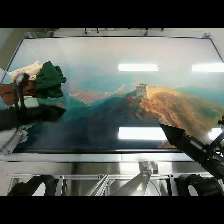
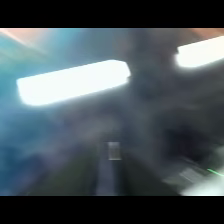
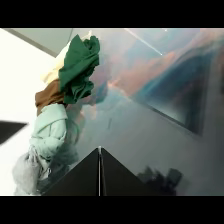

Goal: Fold the shirts.

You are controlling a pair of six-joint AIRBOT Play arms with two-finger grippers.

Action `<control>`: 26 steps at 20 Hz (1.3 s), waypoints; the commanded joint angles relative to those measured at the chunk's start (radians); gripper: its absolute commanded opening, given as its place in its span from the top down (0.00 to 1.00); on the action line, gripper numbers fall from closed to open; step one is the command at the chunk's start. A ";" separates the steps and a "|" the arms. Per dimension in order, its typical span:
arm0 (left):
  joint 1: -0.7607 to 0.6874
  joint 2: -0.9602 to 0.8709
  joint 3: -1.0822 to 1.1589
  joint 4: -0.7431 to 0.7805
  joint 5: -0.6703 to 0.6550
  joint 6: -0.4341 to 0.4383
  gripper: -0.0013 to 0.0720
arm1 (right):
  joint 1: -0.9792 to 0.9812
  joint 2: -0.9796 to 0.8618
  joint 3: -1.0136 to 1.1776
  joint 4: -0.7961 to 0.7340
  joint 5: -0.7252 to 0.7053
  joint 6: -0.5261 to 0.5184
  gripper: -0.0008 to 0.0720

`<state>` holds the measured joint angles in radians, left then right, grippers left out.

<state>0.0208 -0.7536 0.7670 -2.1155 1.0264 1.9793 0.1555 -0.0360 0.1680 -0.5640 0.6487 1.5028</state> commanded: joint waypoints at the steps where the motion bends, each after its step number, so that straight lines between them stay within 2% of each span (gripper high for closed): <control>1: 0.083 -0.346 0.397 0.209 0.055 -0.013 0.00 | 0.000 -0.043 -0.001 -0.003 -0.053 -0.035 0.96; 5: 0.183 -0.827 0.822 0.213 0.229 -0.135 0.01 | 0.000 -0.124 -0.001 -0.003 -0.073 -0.080 0.96; 8: 0.228 -1.099 1.038 0.213 0.338 -0.187 0.01 | 0.000 -0.165 -0.001 -0.003 -0.084 -0.120 0.96; 10: 0.233 -1.209 1.114 0.218 0.341 -0.193 0.01 | 0.000 -0.179 -0.001 -0.003 -0.096 -0.120 0.96; 13: 0.220 -1.314 1.220 0.346 0.334 -0.254 0.01 | 0.000 -0.179 -0.001 -0.003 -0.096 -0.120 0.96; 15: 0.203 -1.365 1.288 0.390 0.330 -0.264 0.01 | 0.000 -0.179 -0.001 -0.003 -0.097 -0.120 0.96; 17: 0.178 -1.386 1.288 0.389 0.270 -0.264 0.01 | 0.000 -0.179 -0.001 -0.003 -0.100 -0.120 0.96; 18: 0.165 -1.386 1.263 0.389 0.227 -0.265 0.10 | 0.000 -0.179 -0.001 -0.003 -0.104 -0.120 0.96; 19: 0.152 -1.386 1.240 0.390 0.196 -0.265 0.31 | 0.000 -0.179 -0.001 -0.003 -0.106 -0.120 0.96; 21: 0.131 -1.386 1.218 0.389 0.189 -0.274 0.98 | 0.000 -0.179 -0.001 -0.003 -0.109 -0.120 0.96; 24: 0.079 -1.381 1.301 0.374 0.257 -0.286 0.96 | 0.000 -0.178 -0.001 -0.003 -0.111 -0.120 0.96; 26: 0.020 -1.322 1.333 0.238 0.304 -0.171 0.96 | 0.000 -0.179 -0.001 -0.003 -0.113 -0.129 0.96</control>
<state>0.1001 -2.1223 2.0537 -1.7699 1.2839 1.7245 0.1555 -0.2146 0.1677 -0.5671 0.5396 1.3827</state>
